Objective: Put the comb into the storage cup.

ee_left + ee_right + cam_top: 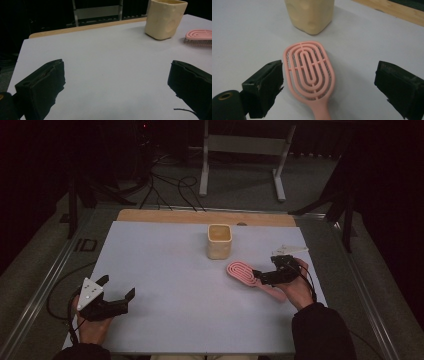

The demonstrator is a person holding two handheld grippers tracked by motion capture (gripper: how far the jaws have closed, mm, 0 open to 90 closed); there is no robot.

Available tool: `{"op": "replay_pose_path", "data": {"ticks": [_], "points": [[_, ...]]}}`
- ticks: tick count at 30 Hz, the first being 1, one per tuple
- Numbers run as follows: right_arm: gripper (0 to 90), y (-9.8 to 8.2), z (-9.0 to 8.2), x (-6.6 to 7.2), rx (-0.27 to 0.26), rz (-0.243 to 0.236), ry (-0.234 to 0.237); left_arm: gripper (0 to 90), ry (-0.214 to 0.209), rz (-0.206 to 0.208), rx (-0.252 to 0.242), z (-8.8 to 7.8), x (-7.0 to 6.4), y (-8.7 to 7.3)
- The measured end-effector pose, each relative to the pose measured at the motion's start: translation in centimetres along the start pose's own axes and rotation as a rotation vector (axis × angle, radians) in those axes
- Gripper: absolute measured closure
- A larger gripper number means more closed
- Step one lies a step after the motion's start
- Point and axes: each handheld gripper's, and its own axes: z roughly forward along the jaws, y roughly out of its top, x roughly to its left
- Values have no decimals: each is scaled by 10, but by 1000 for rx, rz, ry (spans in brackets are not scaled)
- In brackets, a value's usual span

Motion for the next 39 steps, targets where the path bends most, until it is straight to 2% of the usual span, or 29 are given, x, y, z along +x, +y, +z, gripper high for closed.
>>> {"op": "replay_pose_path", "data": {"ticks": [18, 39], "points": [[82, 5, 11, 2, 122, -65, 43, 17, -4, 4, 6, 1, 0, 0], [83, 5, 24, 4, 220, -131, 71, 17, -8, 5, 8, 2, -1, 0]]}}
